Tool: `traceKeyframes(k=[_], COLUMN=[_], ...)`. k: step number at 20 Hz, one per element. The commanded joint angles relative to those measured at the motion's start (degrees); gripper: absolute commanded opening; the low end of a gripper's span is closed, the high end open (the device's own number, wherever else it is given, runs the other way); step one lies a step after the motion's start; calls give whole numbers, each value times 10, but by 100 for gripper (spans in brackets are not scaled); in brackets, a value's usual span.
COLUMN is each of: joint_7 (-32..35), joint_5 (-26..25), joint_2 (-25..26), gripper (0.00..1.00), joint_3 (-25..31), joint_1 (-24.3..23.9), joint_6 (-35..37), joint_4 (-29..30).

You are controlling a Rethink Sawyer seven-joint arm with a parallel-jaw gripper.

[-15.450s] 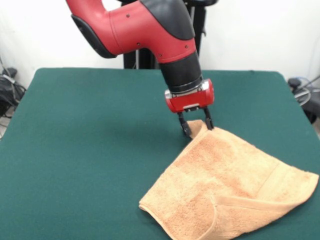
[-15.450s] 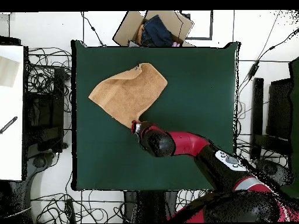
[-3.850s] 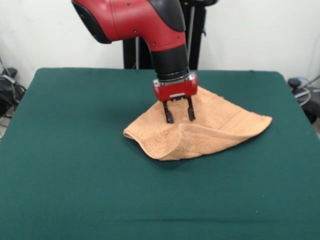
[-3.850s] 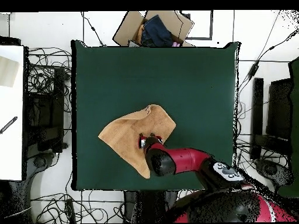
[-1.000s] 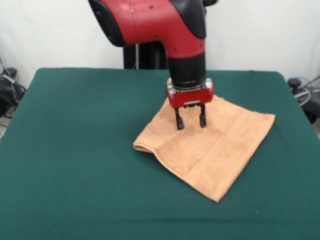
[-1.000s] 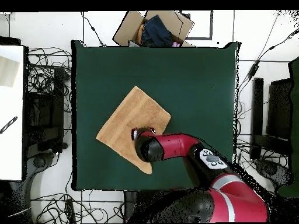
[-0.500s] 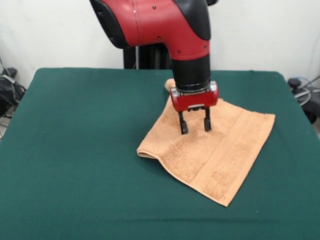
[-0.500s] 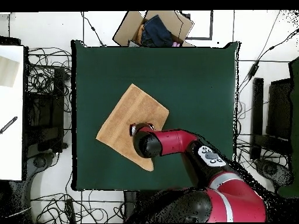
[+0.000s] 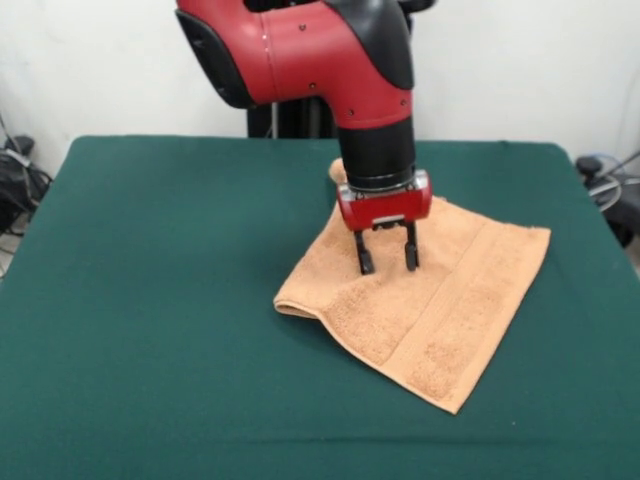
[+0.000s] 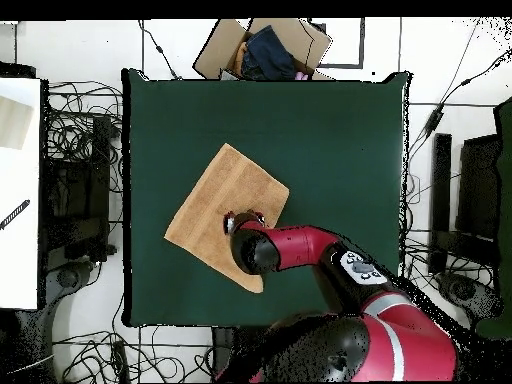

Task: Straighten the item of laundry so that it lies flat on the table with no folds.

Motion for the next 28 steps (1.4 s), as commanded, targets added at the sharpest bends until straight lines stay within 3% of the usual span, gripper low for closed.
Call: traceKeyframes(k=[1, 12, 21, 28], joint_7=[64, 79, 58, 43], joint_5=[-34, 8, 89, 119], joint_2=[61, 5, -175, -231], gripper=[100, 100, 100, 100], joint_3=[-58, -71, -11, 3], joint_1=[38, 70, 66, 66], joint_6=[-68, -57, 136, 215], joint_4=[-26, 16, 77, 83])
